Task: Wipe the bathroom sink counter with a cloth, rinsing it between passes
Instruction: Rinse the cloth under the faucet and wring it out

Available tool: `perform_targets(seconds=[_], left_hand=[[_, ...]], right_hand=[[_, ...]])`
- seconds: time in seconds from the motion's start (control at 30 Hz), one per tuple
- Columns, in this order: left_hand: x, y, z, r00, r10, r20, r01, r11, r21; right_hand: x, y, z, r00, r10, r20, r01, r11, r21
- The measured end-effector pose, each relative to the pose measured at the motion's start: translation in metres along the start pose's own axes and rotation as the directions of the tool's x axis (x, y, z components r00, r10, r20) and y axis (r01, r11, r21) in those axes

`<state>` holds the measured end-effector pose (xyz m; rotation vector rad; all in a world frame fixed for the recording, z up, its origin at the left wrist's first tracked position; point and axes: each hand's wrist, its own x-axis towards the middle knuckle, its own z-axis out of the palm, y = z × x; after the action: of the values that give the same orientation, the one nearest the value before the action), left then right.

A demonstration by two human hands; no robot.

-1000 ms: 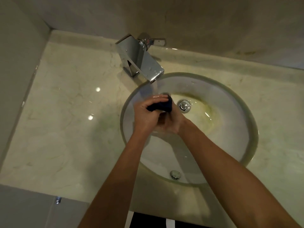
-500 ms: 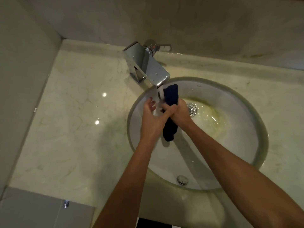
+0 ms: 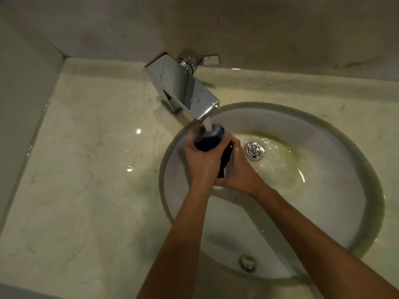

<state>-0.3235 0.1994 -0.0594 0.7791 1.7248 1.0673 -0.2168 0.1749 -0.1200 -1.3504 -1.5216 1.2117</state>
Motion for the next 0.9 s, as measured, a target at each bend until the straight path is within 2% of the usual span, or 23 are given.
perform_targets(seconds=[0.1, 0.17, 0.2, 0.27, 0.4, 0.5, 0.6, 0.7, 0.8, 0.9], left_hand=[[-0.006, 0.003, 0.006, 0.997, 0.068, -0.042, -0.071, 0.995, -0.07], [-0.012, 0.002, 0.008, 0.993, 0.095, -0.073, -0.102, 0.99, -0.097], [-0.016, 0.001, 0.007, 0.991, 0.112, -0.079, -0.119, 0.989, -0.088], [-0.022, -0.004, 0.002, 0.984, 0.155, -0.087, -0.161, 0.985, -0.065], [-0.032, -0.01, -0.01, 0.97, 0.204, -0.129, -0.217, 0.971, -0.104], [-0.031, -0.009, -0.015, 0.961, 0.249, -0.119, -0.262, 0.959, -0.107], [-0.024, -0.004, -0.015, 0.958, 0.269, -0.101, -0.281, 0.95, -0.136], [-0.017, -0.004, -0.01, 0.961, 0.262, -0.088, -0.273, 0.951, -0.144], [-0.016, -0.003, -0.005, 0.965, 0.244, -0.097, -0.255, 0.959, -0.125], [-0.014, -0.005, -0.004, 0.968, 0.228, -0.101, -0.239, 0.965, -0.109]], right_hand=[[0.011, 0.001, 0.02, 0.993, -0.022, -0.119, 0.026, 0.999, 0.031], [0.021, -0.003, 0.028, 0.978, 0.108, -0.177, -0.108, 0.994, 0.008], [0.024, 0.0, 0.03, 0.973, 0.133, -0.188, -0.14, 0.99, -0.028], [0.032, -0.004, 0.029, 0.973, 0.078, -0.218, -0.109, 0.985, -0.136], [0.05, -0.017, 0.023, 0.981, -0.119, -0.154, 0.077, 0.964, -0.256], [0.053, -0.015, 0.027, 0.982, -0.124, -0.142, 0.093, 0.974, -0.205], [0.054, -0.017, 0.021, 0.997, -0.055, -0.054, 0.032, 0.934, -0.357], [0.054, -0.023, 0.015, 0.995, -0.09, -0.043, 0.073, 0.954, -0.292], [0.048, -0.015, 0.002, 0.994, -0.033, 0.107, 0.072, 0.922, -0.381], [0.033, -0.009, -0.019, 0.981, -0.04, 0.191, 0.101, 0.943, -0.317]])
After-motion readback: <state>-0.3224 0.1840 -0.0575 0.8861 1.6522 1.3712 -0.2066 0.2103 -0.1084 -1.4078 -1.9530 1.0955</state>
